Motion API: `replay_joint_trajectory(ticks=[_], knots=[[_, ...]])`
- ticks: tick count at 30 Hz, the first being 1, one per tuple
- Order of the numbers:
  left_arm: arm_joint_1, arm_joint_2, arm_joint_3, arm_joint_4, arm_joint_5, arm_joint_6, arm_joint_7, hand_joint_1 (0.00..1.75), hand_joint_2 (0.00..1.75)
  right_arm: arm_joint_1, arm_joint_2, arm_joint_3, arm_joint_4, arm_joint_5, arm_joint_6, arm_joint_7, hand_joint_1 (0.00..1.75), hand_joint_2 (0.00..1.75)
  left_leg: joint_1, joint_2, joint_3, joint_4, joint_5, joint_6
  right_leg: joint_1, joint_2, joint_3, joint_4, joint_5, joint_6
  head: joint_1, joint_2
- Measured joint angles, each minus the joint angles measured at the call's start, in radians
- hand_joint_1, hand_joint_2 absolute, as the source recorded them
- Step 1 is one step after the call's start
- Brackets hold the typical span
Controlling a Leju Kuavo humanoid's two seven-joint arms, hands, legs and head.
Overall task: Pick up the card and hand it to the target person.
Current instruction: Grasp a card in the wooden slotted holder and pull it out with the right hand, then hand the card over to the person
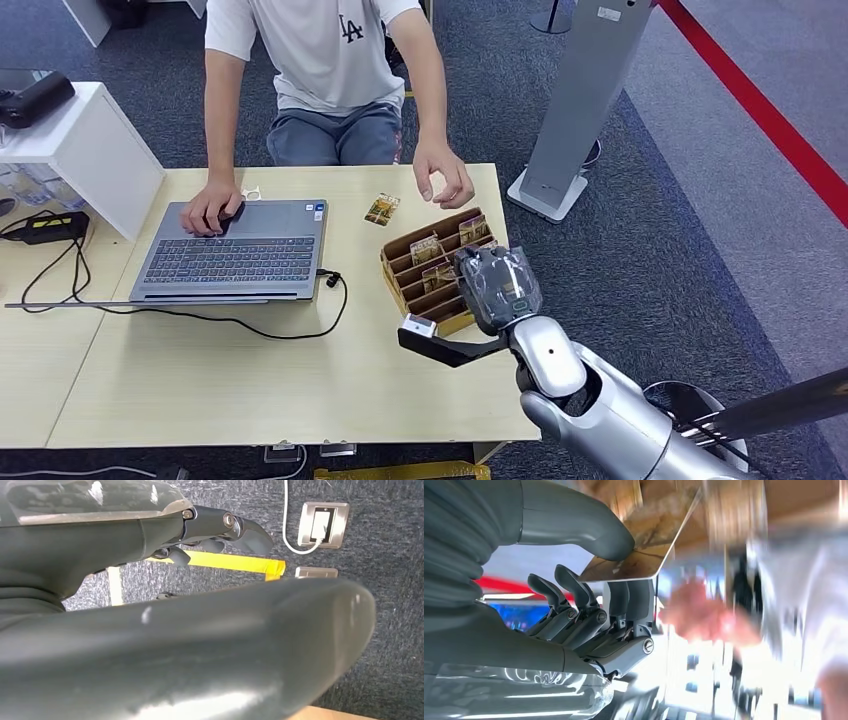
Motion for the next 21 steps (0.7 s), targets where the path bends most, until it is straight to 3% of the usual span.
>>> replay_joint_trajectory(ticks=[10,17,21], knots=[[0.0,-0.004,0.0,0.0,-0.004,-0.001,-0.003,0.0,0.0,-0.008,0.006,-0.027,-0.107,0.104,-0.264,-0.095,1.64,1.75,0.0,0.0,0.0,0.0,0.0,0.0,0.0,0.0,0.0,0.0,0.0,0.0,0.0,0.0],[0.0,-0.004,0.0,0.0,-0.004,-0.014,-0.002,0.0,0.0,-0.002,0.021,-0.032,-0.092,0.1,-0.308,-0.12,1.64,1.75,0.0,0.0,0.0,0.0,0.0,0.0,0.0,0.0,0.0,0.0,0.0,0.0,0.0,0.0],[0.0,-0.005,0.0,0.0,-0.004,-0.04,-0.008,0.0,0.0,0.003,0.025,-0.034,-0.072,0.092,-0.306,-0.121,0.33,1.75,0.0,0.0,-0.001,0.0,0.0,0.0,0.0,0.0,0.0,0.0,0.0,0.0,0.0,0.0]])
